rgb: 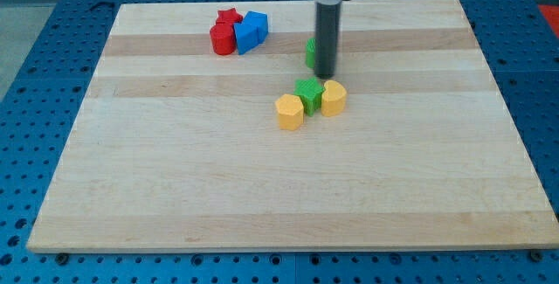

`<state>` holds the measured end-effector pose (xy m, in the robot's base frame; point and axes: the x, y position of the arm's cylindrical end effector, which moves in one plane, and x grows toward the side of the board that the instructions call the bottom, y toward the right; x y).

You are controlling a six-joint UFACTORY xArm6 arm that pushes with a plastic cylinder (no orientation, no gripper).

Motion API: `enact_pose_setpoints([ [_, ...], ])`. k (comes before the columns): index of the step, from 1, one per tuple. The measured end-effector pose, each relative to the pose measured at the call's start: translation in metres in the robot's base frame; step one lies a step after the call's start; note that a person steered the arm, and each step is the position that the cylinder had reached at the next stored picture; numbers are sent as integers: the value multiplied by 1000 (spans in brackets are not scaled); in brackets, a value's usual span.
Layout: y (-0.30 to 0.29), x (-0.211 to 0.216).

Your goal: Push the red circle to the left and a bit down

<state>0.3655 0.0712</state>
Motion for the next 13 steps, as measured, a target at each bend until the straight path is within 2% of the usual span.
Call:
enact_pose_setpoints([
  [1,29,-10],
  [2,27,-41],
  [3,8,-50],
  [4,-11,-50],
  [6,-39,-10],
  [8,-46,-35],
  [9,-61,-25],
  [10,-63,5],
  [13,-92,-10],
])
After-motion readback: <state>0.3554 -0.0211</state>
